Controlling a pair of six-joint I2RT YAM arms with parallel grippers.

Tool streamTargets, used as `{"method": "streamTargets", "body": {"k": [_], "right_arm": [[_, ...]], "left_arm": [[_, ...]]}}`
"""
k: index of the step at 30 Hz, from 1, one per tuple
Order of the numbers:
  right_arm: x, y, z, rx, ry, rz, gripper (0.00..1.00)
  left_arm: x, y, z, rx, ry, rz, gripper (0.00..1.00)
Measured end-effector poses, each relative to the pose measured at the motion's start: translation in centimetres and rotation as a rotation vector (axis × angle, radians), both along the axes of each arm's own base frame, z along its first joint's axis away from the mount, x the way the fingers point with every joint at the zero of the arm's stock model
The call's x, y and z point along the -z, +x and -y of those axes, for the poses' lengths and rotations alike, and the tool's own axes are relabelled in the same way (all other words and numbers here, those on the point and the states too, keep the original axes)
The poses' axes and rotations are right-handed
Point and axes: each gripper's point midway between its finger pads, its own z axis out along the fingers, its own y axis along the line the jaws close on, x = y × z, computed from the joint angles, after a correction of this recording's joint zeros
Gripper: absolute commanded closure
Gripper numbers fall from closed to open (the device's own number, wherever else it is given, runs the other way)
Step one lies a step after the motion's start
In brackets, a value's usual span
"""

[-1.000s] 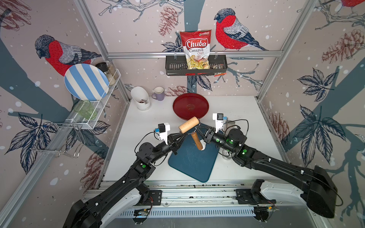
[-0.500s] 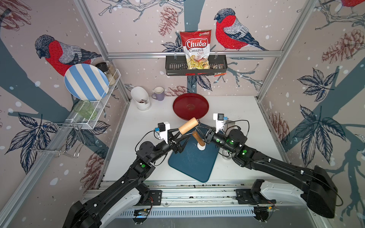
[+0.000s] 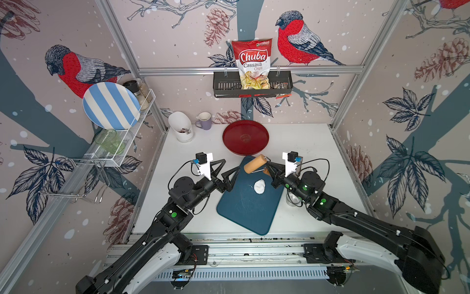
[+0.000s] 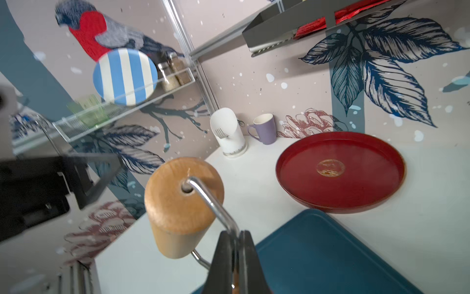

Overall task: Roll out the dumpling wrappers from the dough
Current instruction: Pick up the rolling pin from the center of the board.

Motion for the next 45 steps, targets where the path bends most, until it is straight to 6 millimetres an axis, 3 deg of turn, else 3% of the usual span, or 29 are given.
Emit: {"method": "streamTargets", "body": {"k": [9,19,24,28,31,45], "right_arm": [[3.8,-1.6,-0.3,-0.113,-0.280,0.159,1.00],[5.7,-4.5,-1.9,-0.340,-0.416,0.238,1.00],[6.4,-4.9,-2.6,-0.398,-0.451,0.215,1.00],[7.5,-5.1,-2.9,-0.429,-0.475,0.177,1.00],[8.0,-5.2,-3.0,-0.446,-0.488,0.153,1.00],[8.9,-4.8,-2.6,-0.450,-0.506,0.108,1.00]], "left_arm": [[2.0,0.4,2.9,0.131,0.166,-0.095,0.11],[4.3,-0.5,5.2,0.269,0.238,-0.135,0.22],[6.1,-1.1,6.6,0.315,0.298,-0.182,0.34],[6.7,-1.4,7.2,0.325,0.338,-0.197,0.48],[7.0,-1.4,7.5,0.323,0.363,-0.203,0.53],[10.0,-2.1,8.7,0.337,0.495,-0.247,0.63]]}}
